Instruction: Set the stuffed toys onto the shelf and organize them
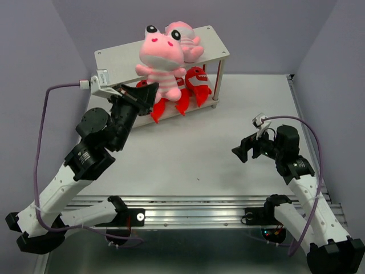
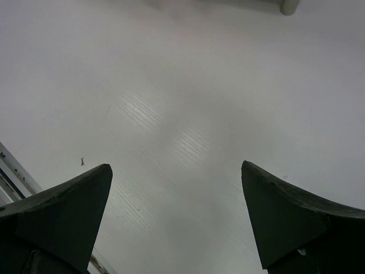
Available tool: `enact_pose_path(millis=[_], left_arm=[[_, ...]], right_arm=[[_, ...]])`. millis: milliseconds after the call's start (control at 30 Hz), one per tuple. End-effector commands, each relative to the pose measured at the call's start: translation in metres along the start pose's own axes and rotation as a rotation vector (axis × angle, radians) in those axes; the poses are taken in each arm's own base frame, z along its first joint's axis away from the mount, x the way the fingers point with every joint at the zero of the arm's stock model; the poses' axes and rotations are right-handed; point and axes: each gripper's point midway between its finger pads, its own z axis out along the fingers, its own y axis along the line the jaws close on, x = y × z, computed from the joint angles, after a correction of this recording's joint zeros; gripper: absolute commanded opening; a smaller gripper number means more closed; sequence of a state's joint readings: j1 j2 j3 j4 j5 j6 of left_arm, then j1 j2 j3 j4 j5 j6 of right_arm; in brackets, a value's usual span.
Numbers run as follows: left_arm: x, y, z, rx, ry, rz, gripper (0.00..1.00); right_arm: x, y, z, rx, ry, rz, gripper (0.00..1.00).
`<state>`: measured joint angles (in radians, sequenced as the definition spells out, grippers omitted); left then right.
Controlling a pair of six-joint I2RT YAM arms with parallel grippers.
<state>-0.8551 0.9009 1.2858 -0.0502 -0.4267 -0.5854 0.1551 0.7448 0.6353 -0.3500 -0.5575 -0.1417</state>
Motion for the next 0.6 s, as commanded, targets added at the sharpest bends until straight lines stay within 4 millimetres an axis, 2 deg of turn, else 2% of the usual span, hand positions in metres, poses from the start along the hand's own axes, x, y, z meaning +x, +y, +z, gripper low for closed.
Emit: enact_pose_path(millis=[0, 100, 133, 167, 200, 233, 300, 400, 467, 567], left_arm=[[-0.041, 0.016, 0.035, -0.208, -0.163, -0.097, 0.00], [-0.048, 0.029, 0.053, -0.306, -0.185, -0.130, 0.00], [-0.058, 0.032, 0.066, -0.337, -0.209, -0.140, 0.00], [-0.054, 0.043, 0.070, -0.388, -0.185, -0.131, 0.00], [-0.061, 0.046, 0.084, -0.414, -0.202, -0.168, 0.00], [-0.055, 0.057, 0.087, -0.463, -0.178, -0.159, 0.00], [-0.060, 0.070, 0.102, -0.502, -0.193, -0.187, 0.00], [-0.058, 0.083, 0.115, -0.528, -0.189, -0.191, 0.00], [-0.065, 0.094, 0.120, -0.542, -0.211, -0.205, 0.00], [-0.059, 0.107, 0.131, -0.554, -0.188, -0.214, 0.00]], right_arm=[[-0.026, 0.000, -0.004, 0.002, -0.112, -0.059, 1.00], [-0.028, -0.003, -0.006, 0.019, -0.122, -0.062, 1.00], [-0.028, -0.003, -0.007, 0.021, -0.124, -0.065, 1.00], [-0.028, -0.003, -0.007, 0.023, -0.126, -0.068, 1.00], [-0.028, -0.003, -0.008, 0.025, -0.129, -0.071, 1.00], [-0.028, -0.003, -0.009, 0.028, -0.129, -0.071, 1.00], [-0.028, -0.006, -0.010, 0.040, -0.133, -0.073, 1.00], [-0.030, -0.006, -0.012, 0.046, -0.140, -0.081, 1.00], [-0.030, -0.005, -0.013, 0.046, -0.143, -0.084, 1.00], [-0.030, -0.005, -0.013, 0.047, -0.144, -0.086, 1.00]])
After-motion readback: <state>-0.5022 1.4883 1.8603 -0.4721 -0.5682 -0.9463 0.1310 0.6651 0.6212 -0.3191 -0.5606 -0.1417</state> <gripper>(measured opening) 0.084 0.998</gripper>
